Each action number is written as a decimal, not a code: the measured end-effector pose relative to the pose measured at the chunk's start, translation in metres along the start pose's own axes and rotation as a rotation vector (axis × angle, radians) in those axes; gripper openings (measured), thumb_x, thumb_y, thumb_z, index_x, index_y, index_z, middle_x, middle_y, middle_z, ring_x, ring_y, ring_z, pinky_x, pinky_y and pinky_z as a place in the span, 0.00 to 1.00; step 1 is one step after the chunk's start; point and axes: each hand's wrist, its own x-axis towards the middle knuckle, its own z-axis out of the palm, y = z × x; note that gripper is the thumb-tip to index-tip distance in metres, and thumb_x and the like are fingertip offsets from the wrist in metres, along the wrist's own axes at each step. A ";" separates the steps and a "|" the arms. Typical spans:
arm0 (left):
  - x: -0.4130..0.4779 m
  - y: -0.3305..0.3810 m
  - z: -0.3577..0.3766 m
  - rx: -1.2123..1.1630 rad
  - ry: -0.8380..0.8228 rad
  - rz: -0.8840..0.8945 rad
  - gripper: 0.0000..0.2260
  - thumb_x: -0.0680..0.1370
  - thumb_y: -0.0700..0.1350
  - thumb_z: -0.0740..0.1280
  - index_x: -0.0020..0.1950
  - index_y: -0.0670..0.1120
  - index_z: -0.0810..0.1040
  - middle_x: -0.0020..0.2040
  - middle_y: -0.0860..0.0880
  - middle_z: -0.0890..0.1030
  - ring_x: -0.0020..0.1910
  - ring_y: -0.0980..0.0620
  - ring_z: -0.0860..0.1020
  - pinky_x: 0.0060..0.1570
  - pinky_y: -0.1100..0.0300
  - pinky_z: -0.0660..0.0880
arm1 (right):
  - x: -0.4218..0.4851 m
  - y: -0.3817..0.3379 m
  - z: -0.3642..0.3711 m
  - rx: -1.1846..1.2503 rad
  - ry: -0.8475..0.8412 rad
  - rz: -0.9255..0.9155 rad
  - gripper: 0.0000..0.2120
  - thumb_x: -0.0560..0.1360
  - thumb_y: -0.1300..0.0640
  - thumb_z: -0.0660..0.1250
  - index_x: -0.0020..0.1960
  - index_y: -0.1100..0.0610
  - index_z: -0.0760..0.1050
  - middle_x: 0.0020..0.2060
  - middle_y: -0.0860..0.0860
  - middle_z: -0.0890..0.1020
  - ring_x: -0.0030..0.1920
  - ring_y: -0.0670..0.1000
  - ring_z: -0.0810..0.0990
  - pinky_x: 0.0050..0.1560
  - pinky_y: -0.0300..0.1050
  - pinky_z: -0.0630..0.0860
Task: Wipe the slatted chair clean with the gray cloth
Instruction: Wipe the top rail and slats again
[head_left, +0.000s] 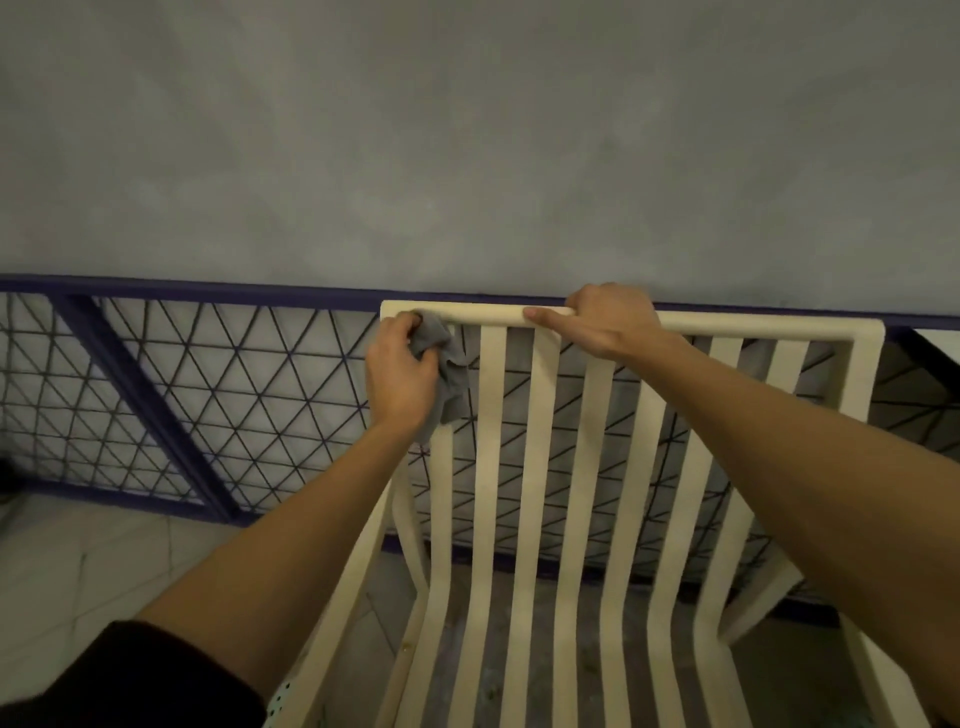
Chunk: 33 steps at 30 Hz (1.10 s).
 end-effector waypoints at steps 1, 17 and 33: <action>0.002 0.001 -0.001 -0.007 0.019 0.014 0.11 0.75 0.37 0.68 0.56 0.44 0.77 0.52 0.48 0.78 0.51 0.53 0.76 0.53 0.64 0.73 | 0.001 0.000 0.000 -0.005 -0.010 0.003 0.37 0.72 0.23 0.46 0.39 0.54 0.76 0.32 0.52 0.77 0.35 0.52 0.76 0.37 0.45 0.72; -0.030 -0.026 0.019 0.050 -0.133 0.223 0.09 0.75 0.36 0.66 0.54 0.43 0.80 0.52 0.48 0.77 0.48 0.58 0.73 0.52 0.73 0.70 | 0.014 0.009 0.012 -0.076 0.091 -0.023 0.40 0.72 0.23 0.44 0.36 0.55 0.77 0.30 0.53 0.78 0.33 0.52 0.75 0.37 0.46 0.71; -0.027 -0.041 0.007 0.291 -0.411 0.241 0.11 0.75 0.32 0.64 0.54 0.42 0.81 0.54 0.43 0.79 0.52 0.44 0.77 0.50 0.56 0.70 | 0.018 0.012 0.013 -0.088 0.103 -0.039 0.38 0.72 0.23 0.44 0.35 0.53 0.75 0.30 0.52 0.77 0.33 0.52 0.75 0.35 0.45 0.69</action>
